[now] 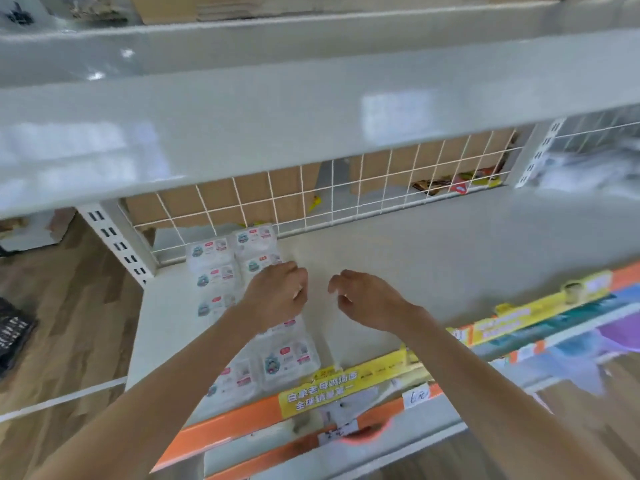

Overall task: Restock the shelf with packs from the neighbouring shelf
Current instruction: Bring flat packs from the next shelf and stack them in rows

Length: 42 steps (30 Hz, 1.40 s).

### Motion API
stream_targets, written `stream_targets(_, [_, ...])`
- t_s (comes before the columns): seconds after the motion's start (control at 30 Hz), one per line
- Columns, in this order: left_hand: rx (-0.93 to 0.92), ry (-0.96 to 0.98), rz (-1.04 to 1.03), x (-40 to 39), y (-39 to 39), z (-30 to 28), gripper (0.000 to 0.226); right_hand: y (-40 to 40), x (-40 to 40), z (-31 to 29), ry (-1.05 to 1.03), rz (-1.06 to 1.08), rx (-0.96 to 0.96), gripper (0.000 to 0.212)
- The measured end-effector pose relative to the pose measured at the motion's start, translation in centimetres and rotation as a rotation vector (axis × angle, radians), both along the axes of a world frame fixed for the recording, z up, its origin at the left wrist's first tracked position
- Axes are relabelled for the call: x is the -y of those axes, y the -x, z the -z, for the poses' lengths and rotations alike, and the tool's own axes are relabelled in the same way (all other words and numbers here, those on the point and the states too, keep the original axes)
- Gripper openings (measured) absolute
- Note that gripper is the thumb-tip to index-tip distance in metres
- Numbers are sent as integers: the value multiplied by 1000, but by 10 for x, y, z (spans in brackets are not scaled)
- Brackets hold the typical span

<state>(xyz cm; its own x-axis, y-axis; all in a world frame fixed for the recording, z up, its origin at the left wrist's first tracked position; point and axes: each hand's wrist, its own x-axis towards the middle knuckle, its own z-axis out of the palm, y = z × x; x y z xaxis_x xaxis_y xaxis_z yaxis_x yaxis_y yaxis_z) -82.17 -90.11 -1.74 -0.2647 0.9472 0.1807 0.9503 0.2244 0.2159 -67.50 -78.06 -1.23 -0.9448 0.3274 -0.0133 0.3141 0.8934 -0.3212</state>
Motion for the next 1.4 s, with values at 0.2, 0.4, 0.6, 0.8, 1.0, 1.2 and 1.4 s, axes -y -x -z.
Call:
stream_targets(0.2, [-1, -19, 150, -71, -72, -3, 10, -86, -56, 7, -27, 184, 14, 31])
stream_targets(0.4, [20, -6, 230, -148, -157, 0, 15, -179, -119, -2, -71, 281, 21, 32])
stream_targets(0.6, [40, -66, 328, -218, -242, 4, 13, -274, -166, 0, -79, 414, 26, 33])
stream_targets(0.8, [110, -63, 402, -270, -307, 2, 9, -349, -200, 7, -43, 535, 3, 33])
stream_targets(1.0, [107, -116, 452, -333, -337, -7, 8, -393, -247, 9, -71, 691, -81, 28])
stream_targets(1.2, [195, -135, 468, -419, -379, 17, 13, -444, -313, 13, -68, 773, -39, 29])
stream_targets(1.4, [258, -132, 377, -538, -407, 17, 14, -477, -423, -10, -59, 745, -87, 25])
